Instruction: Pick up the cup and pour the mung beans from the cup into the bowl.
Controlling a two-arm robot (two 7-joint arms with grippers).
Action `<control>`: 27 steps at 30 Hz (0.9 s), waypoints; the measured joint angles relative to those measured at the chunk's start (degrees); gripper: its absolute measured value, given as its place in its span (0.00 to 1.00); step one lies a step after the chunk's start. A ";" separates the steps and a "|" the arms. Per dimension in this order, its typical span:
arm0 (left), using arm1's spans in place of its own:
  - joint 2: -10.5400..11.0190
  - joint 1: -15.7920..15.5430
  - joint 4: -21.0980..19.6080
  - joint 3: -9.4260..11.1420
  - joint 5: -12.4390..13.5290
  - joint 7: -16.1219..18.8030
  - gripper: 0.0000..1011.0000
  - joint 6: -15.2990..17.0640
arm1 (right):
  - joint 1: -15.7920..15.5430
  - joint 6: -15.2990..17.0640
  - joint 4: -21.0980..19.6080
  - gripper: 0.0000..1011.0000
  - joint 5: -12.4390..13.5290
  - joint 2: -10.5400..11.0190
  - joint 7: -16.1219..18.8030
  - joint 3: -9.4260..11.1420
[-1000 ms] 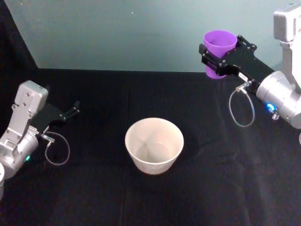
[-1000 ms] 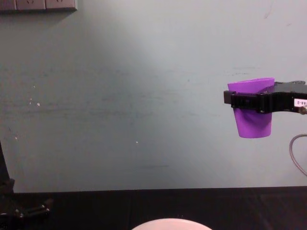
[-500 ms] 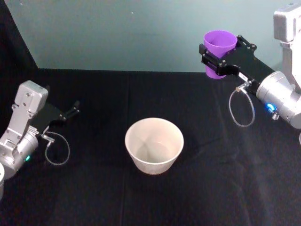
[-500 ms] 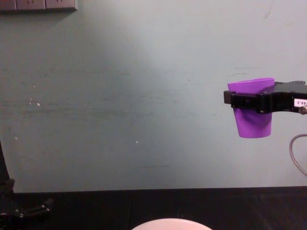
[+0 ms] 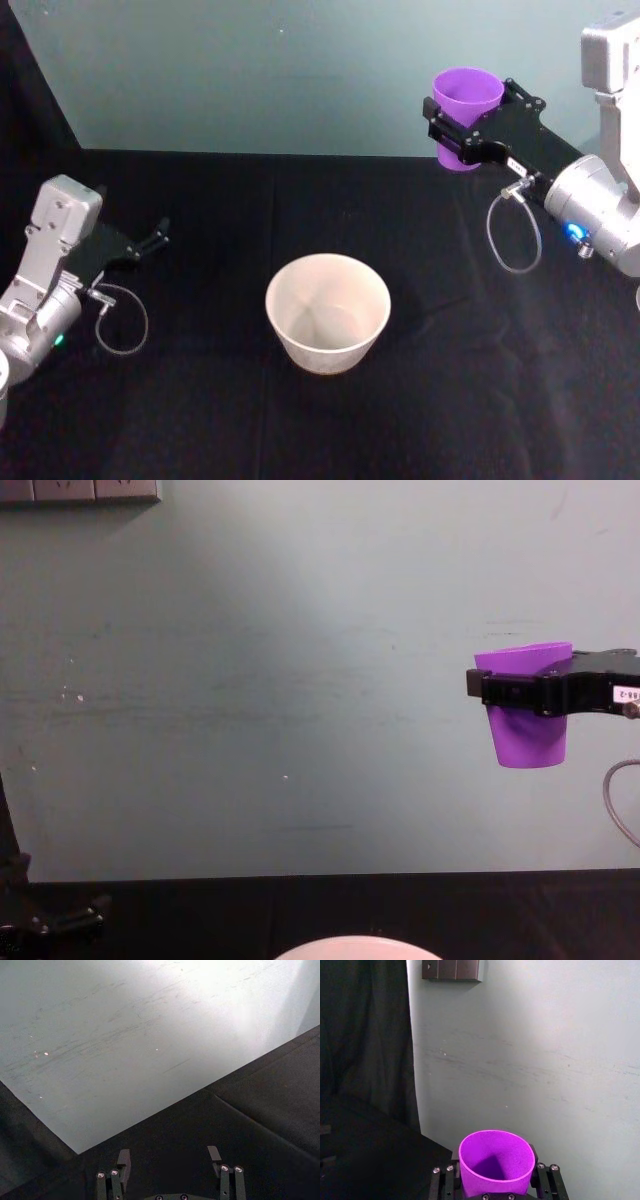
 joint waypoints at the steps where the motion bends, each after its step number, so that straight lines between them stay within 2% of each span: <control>1: 0.00 0.00 0.00 0.00 0.00 0.00 0.99 0.00 | 0.00 0.00 0.00 0.74 0.00 0.00 0.00 0.00; 27: 0.00 0.00 0.00 0.00 0.00 0.00 0.99 0.00 | 0.00 0.00 -0.01 0.74 0.00 0.00 0.00 0.00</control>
